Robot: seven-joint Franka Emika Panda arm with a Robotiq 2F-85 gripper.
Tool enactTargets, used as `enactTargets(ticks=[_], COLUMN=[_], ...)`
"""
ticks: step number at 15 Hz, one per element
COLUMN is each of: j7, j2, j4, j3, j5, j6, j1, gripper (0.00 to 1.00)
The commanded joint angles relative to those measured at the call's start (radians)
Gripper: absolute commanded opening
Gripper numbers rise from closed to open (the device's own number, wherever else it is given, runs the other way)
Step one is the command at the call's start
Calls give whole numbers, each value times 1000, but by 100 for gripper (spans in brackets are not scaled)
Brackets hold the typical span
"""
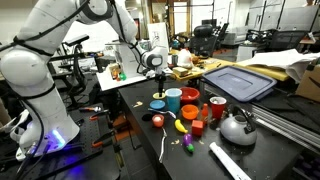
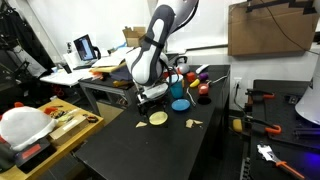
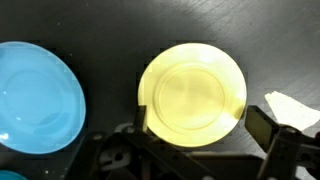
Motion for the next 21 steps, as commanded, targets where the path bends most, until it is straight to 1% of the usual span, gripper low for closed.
enactTargets(ticks=[1, 5, 10, 13, 21], j7=[52, 54, 42, 26, 27], j2=[20, 26, 0, -24, -78], j4=[17, 18, -9, -38, -125], j3=[-27, -29, -14, 0, 4], j5=[-27, -24, -6, 7, 8], j6=[21, 26, 41, 64, 100], j1=[26, 26, 14, 4, 10], gripper=[100, 100, 100, 100, 100])
